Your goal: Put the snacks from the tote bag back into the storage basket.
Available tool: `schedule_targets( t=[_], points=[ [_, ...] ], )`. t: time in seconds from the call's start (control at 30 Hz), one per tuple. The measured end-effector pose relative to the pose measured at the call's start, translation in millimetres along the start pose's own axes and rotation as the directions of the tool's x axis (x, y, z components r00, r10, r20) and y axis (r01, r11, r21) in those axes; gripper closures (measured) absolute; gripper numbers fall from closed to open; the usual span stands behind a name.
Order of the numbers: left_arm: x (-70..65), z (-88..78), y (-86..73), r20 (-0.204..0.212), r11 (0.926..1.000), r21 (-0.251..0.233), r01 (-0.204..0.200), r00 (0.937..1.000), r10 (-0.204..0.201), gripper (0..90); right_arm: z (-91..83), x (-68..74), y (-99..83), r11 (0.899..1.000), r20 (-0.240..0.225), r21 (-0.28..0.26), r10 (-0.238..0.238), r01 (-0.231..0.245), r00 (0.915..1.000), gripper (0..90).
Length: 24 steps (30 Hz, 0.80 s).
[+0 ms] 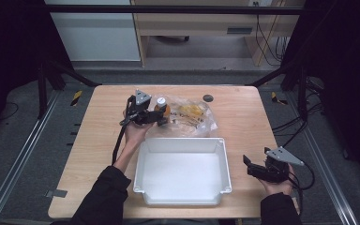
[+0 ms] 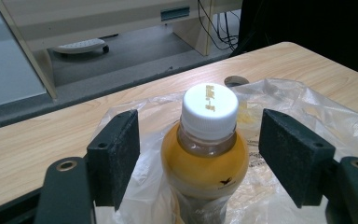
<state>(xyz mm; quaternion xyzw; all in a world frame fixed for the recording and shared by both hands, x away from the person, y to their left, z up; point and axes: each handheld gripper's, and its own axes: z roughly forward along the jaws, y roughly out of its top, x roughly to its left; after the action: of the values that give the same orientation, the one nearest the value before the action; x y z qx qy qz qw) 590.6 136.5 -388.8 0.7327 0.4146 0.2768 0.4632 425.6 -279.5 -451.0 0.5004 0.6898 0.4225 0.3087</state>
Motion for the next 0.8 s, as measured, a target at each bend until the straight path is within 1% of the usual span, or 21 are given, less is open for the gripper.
schedule_targets(
  t=[0.1, 0.3, 0.33, 0.43, 0.57, 0.7, 0.8],
  points=[
    [-1.0, 3.0, 1.9, -0.004, 0.9999, 0.004, -0.009, 0.9999, 0.009, 29.1, -0.1, -0.1, 0.0, 1.000, -0.001, 0.000, 0.000, 0.000, 1.0000, 13.0],
    [-1.1, 9.6, 1.8, -0.006, 0.9999, 0.005, -0.011, 0.9999, 0.011, 31.7, 0.0, 0.0, 0.1, 1.000, -0.002, 0.000, 0.002, -0.002, 1.0000, 13.0],
    [-1.3, 11.0, 1.4, -0.006, 1.0000, 0.003, -0.004, 1.0000, 0.004, 32.3, 0.1, 0.0, 0.1, 1.000, -0.002, 0.001, 0.002, -0.002, 1.0000, 13.0],
    [0.3, 14.7, -0.5, -0.009, 0.9999, 0.015, 0.002, 1.0000, -0.001, 33.3, 0.2, 0.2, 0.2, 1.000, -0.003, 0.002, 0.003, -0.003, 1.0000, 13.0],
    [1.5, 18.0, -2.2, -0.003, 0.9997, 0.019, 0.012, 0.9999, -0.012, 35.7, 0.3, 0.0, 0.2, 1.000, -0.003, 0.001, 0.003, -0.003, 1.0000, 13.0],
    [0.1, 20.0, -2.5, 0.005, 0.9999, 0.012, -0.001, 1.0000, 0.001, 39.0, 0.6, 0.0, 0.1, 1.000, -0.003, 0.002, 0.000, 0.000, 1.0000, 13.0],
    [-0.1, 21.4, -2.7, 0.010, 1.0000, 0.009, -0.001, 0.9999, 0.001, 40.9, 0.3, 0.3, 0.2, 1.000, -0.005, 0.002, 0.004, -0.004, 1.0000, 13.0]
  ],
)
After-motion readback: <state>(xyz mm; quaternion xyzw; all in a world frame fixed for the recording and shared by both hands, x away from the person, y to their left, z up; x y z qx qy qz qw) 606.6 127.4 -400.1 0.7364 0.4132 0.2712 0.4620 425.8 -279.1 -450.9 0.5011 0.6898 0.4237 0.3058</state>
